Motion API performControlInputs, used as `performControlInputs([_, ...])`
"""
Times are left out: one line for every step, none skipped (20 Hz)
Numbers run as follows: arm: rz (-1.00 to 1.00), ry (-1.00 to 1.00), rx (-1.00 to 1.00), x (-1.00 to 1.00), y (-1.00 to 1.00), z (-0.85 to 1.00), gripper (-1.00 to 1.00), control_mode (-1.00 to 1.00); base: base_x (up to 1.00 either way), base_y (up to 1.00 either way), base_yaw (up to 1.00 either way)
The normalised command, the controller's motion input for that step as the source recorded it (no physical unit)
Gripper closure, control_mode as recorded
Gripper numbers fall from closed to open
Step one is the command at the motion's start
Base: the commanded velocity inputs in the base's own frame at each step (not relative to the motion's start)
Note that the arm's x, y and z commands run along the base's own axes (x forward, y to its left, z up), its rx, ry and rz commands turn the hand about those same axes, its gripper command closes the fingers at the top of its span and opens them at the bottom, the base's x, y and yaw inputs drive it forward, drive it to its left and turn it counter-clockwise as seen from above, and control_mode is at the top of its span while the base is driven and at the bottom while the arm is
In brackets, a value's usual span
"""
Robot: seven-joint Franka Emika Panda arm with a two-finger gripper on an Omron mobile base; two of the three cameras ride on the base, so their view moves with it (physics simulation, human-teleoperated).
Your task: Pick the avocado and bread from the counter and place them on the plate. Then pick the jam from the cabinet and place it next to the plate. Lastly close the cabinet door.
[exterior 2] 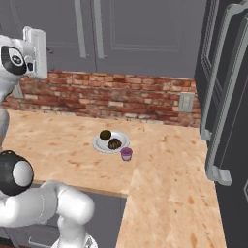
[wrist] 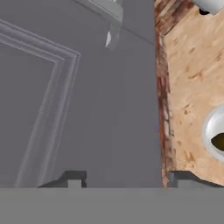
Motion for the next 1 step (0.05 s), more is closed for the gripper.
performControlInputs([0.15,0.02,0.16,0.34,-0.79,0.08,-1.0,-1.0,0.0,0.0,0.0])
